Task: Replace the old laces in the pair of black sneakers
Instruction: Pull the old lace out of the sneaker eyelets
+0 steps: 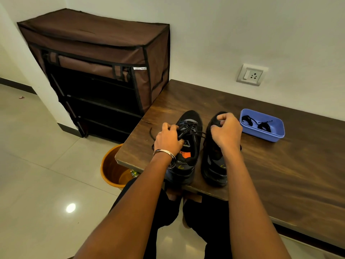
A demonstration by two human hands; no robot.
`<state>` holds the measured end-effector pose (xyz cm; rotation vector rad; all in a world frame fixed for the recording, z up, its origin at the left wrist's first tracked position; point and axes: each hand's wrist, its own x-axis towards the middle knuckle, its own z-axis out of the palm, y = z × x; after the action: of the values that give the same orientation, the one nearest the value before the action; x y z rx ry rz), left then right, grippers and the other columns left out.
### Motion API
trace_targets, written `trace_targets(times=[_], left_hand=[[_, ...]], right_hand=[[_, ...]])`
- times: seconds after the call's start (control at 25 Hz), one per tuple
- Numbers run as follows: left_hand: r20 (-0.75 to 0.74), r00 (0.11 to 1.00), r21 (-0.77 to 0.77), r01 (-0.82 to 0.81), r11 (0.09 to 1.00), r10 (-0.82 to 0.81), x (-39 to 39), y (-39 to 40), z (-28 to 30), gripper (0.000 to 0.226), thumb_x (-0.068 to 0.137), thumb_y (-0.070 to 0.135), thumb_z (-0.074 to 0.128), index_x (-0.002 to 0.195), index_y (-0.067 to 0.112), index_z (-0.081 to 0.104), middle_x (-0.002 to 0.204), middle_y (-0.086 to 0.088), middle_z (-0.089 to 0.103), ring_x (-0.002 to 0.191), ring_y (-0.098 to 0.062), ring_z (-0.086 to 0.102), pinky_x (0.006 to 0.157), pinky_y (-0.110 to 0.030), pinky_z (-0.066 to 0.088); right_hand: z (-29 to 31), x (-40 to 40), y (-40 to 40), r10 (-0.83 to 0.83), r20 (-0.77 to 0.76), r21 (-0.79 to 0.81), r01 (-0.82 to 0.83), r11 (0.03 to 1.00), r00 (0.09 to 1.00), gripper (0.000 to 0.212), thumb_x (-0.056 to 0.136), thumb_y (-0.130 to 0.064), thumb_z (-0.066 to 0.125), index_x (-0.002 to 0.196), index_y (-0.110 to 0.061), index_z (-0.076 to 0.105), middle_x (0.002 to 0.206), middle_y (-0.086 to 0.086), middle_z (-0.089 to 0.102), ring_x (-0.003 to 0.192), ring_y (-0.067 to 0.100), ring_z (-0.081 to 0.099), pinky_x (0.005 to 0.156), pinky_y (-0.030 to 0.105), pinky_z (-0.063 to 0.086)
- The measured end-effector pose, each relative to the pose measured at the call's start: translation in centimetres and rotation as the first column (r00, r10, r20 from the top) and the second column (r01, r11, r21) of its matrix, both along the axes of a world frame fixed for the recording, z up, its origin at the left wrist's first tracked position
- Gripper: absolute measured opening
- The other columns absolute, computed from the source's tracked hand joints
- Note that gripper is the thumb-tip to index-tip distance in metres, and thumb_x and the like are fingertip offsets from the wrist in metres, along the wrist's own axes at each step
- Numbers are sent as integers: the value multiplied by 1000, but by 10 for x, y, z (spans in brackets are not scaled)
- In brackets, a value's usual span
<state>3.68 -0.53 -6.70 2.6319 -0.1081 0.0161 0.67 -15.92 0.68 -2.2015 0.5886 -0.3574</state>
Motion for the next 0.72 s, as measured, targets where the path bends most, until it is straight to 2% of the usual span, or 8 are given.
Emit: trace_targets(times=[0.08, 0.2, 0.36, 0.48, 0.52, 0.6, 0.68, 0.72], left_hand=[[16, 1000, 15, 16, 1000, -16, 0, -1, 1, 57, 88, 31, 65, 138, 20, 41, 132, -8, 39, 108, -34, 56, 90, -43, 51], [53, 998, 9, 27, 1000, -27, -1, -1, 1, 60, 88, 29, 64, 141, 19, 37, 133, -11, 40, 104, -36, 59, 89, -45, 50], [49, 999, -16, 21, 1000, -20, -1, -1, 0, 60, 88, 26, 64, 141, 18, 37, 133, -11, 40, 104, -36, 59, 91, -45, 50], [48, 999, -24, 24, 999, -22, -1, -1, 0, 58, 87, 26, 65, 139, 19, 40, 131, -9, 40, 105, -36, 58, 92, -45, 50], [48, 999, -20, 23, 1000, -22, -1, 0, 0, 57, 87, 26, 65, 138, 19, 41, 130, -9, 39, 105, -35, 58, 93, -44, 50], [43, 999, -12, 22, 1000, -21, -2, 0, 0, 54, 88, 26, 64, 137, 18, 43, 129, -8, 39, 106, -34, 57, 94, -43, 49], [40, 999, -14, 19, 1000, -19, -3, -1, 0, 53, 88, 27, 64, 136, 18, 44, 130, -7, 39, 106, -33, 56, 94, -43, 49], [39, 999, -21, 15, 1000, -14, -3, -2, -1, 53, 88, 28, 65, 136, 18, 45, 130, -7, 39, 107, -33, 56, 94, -43, 49]], right_hand=[[-4, 7, 15, 165, -39, -189, -170, 967, 985, 11, 86, -21, 72, 95, -25, 66, 116, 5, 60, 116, 31, 52, 96, 52, 45], [-10, 8, 50, 289, -315, -538, -421, 731, 904, 18, 91, -23, 67, 109, -19, 68, 132, 7, 51, 130, 32, 37, 105, 56, 33], [-11, 9, 56, 233, -360, -609, -417, 675, 903, 15, 92, -21, 62, 106, -16, 65, 127, 7, 55, 132, 31, 36, 107, 61, 27], [2, 6, 35, 284, -225, -70, -306, 949, 932, 22, 94, -23, 58, 86, -4, 64, 104, 8, 65, 112, 28, 54, 104, 57, 37], [8, 3, 26, 271, -37, 248, -254, 935, 962, 24, 96, -18, 54, 85, 1, 64, 94, 8, 67, 99, 25, 61, 99, 52, 45], [20, -7, 16, 55, 222, 730, -204, 652, 973, 23, 101, -7, 42, 85, -5, 59, 82, 9, 67, 80, 23, 67, 85, 42, 55], [23, -12, 11, -91, 261, 848, -183, 498, 961, 21, 104, -8, 40, 87, -12, 53, 74, 9, 63, 64, 22, 66, 71, 38, 57], [21, -13, 12, -96, 253, 802, -154, 576, 963, 17, 103, -12, 45, 88, -13, 53, 72, 8, 62, 60, 20, 63, 66, 37, 56]])
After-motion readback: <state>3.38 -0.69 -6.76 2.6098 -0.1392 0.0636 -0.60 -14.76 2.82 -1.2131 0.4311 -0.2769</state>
